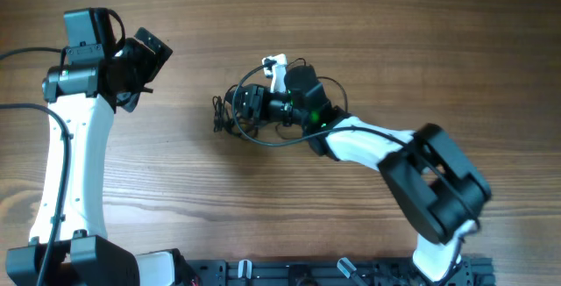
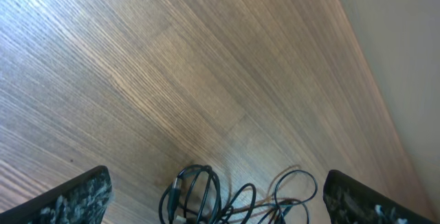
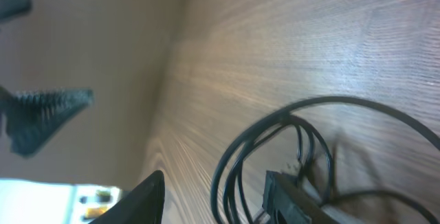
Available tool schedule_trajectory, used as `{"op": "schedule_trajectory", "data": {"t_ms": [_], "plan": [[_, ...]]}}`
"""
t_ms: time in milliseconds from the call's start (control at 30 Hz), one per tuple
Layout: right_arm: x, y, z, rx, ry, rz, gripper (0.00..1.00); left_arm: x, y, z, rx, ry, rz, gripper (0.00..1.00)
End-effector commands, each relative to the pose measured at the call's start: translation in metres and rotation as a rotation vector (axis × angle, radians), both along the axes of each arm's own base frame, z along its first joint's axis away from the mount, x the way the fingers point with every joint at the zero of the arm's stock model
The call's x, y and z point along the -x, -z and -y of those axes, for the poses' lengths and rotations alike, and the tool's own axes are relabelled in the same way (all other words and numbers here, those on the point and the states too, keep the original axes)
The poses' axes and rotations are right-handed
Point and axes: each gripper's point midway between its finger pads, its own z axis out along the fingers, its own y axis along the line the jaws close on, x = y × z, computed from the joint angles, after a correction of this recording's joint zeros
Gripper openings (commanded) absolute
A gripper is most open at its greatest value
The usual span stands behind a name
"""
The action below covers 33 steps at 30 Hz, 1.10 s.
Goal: Untangle cables
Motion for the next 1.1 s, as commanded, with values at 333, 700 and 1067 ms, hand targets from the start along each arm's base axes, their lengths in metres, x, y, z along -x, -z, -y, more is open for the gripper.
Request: {"op": "schedule_trajectory", "data": {"t_ms": [333,700,1067], "plan": [[-0.006,-0.009,-0.033,-0.170,0.029,-0.032,0.05,0.006,0.010,0.006,0.010,0.000,-0.050,1.00],[-0.025,-0.025,0.045,-0.038,-0.081,-0.005,0.05,0.023,0.030,0.065,-0.015,0.198,-0.121,1.00],[0.005,-0.117,0.079,0.065,-0.038,0.168,0.05,0.031,0.034,0.136,0.032,0.453,-0.081,0.84]]}}
